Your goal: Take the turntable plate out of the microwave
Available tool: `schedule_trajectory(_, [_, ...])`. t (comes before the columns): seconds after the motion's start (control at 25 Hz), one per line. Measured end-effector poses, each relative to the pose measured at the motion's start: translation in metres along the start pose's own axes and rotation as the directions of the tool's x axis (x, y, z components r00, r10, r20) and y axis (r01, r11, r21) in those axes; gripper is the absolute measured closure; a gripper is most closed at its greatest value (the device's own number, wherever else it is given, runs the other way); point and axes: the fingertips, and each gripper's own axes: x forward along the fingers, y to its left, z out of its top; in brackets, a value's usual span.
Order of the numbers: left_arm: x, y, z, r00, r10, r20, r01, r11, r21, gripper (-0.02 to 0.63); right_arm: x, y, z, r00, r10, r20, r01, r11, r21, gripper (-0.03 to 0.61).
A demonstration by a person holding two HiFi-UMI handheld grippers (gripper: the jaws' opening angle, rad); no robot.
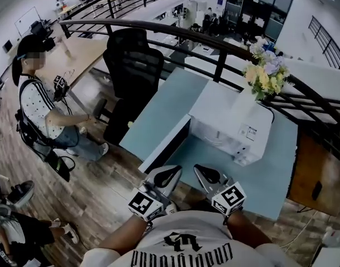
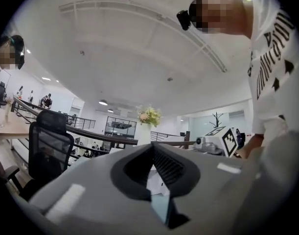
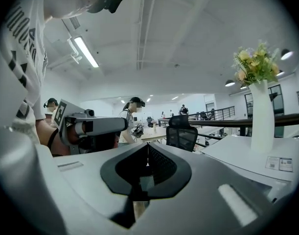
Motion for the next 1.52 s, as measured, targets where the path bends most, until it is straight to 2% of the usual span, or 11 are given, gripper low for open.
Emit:
schedule_trajectory(0.32, [0.024,0.017,-0.023,0.998,-0.048,-0.028,0.048,0.999,-0.017,0.565,-0.002,-0.025,-0.025,0.996,-0.084,-0.043,0.086,0.995,0.058,0.574])
schedule_trajectory(0.6, [0.057,0.044,-0.047,0.997,-0.016,-0.076,0.013,0.999,-0.037,0.565,0.008,-0.071,-0.053,0.991,-0.105,-0.087,0.114,0.988,0.102,0.572])
schedule_trajectory(0.96, [0.111,0.055,-0.097,0.989,-0.081,-0.125,0.074,0.995,-0.06,0.563,0.013,-0.134,-0.118,0.971,-0.149,-0.187,0.184,0.965,0.186,0.551])
schedule_trajectory(1.16, [0.138,0.063,-0.131,0.982,-0.093,-0.162,0.085,0.995,-0.058,0.564,0.02,-0.16,-0.169,0.961,-0.124,-0.247,0.179,0.961,0.212,0.526])
schedule_trajectory(1.36, [0.157,0.064,-0.165,0.975,-0.101,-0.196,0.083,0.992,-0.096,0.563,0.02,-0.177,-0.213,0.951,-0.093,-0.293,0.192,0.924,0.331,0.496])
schedule_trajectory(1.52, [0.168,0.067,-0.187,0.97,-0.107,-0.217,0.084,0.99,-0.112,0.563,0.028,-0.189,-0.241,0.954,-0.074,-0.289,0.205,0.865,0.457,0.477])
